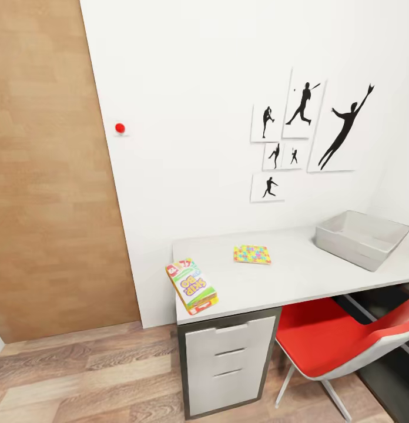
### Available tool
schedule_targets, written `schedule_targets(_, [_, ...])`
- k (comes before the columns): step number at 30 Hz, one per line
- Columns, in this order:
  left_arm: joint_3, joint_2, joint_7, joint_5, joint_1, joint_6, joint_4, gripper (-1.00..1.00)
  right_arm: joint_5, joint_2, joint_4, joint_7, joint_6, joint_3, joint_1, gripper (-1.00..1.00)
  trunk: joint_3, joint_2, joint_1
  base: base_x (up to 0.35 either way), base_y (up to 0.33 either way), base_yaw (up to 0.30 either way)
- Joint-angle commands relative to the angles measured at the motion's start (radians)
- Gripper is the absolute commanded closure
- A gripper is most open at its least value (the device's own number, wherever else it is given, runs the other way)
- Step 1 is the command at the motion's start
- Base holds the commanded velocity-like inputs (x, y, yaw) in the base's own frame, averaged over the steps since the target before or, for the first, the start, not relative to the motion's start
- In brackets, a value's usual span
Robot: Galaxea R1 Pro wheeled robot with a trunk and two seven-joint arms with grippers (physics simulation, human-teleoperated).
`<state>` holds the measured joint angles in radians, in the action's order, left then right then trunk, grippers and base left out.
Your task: Put all the toys in the child's room - the three board games (two on the bed and one on the table), the two jigsaw puzzles on the table, and the tennis ball on the table - inside the toy box on the table in the child's room.
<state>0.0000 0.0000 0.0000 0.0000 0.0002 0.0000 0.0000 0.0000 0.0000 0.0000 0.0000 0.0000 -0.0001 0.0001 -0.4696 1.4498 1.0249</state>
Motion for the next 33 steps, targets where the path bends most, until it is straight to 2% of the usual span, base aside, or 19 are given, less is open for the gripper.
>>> schedule_targets(1, [0.000,0.000,0.000,0.000,0.000,0.000,0.000,-1.00,0.000,0.000,0.000,0.000,0.000,0.000,0.000,-1.00,0.000,0.000,0.000,0.000,0.000,0.000])
schedule_targets(7, [0.004,0.000,-0.002,0.002,-0.002,-0.003,-0.002,-1.00,0.000,-0.003,0.000,-0.002,0.000,0.001,-0.002,-1.00,0.000,0.000,0.000,0.000,0.000,0.000])
schedule_targets(11, [0.003,-0.021,-0.002,0.002,-0.002,-0.004,-0.002,-1.00,-0.003,0.018,0.000,-0.002,-0.001,0.000,-0.002,-1.00,0.000,0.000,0.000,0.000,0.000,0.000])
schedule_targets(13, [0.003,-0.027,-0.002,0.002,-0.002,-0.004,-0.002,-1.00,-0.001,0.018,0.000,-0.002,-0.001,0.000,-0.002,-1.00,0.000,0.000,0.000,0.000,0.000,0.000])
schedule_targets(29, [0.004,-0.031,-0.002,0.002,-0.002,-0.005,-0.002,-1.00,-0.010,0.019,0.000,-0.002,-0.001,-0.003,-0.002,-1.00,0.000,0.000,0.000,0.000,0.000,-0.019])
schedule_targets(33, [0.003,-0.031,-0.002,0.002,-0.002,-0.005,-0.002,-1.00,-0.012,0.020,0.000,-0.002,0.000,-0.003,-0.002,-1.00,0.012,-0.028,-0.015,0.000,0.000,-0.214])
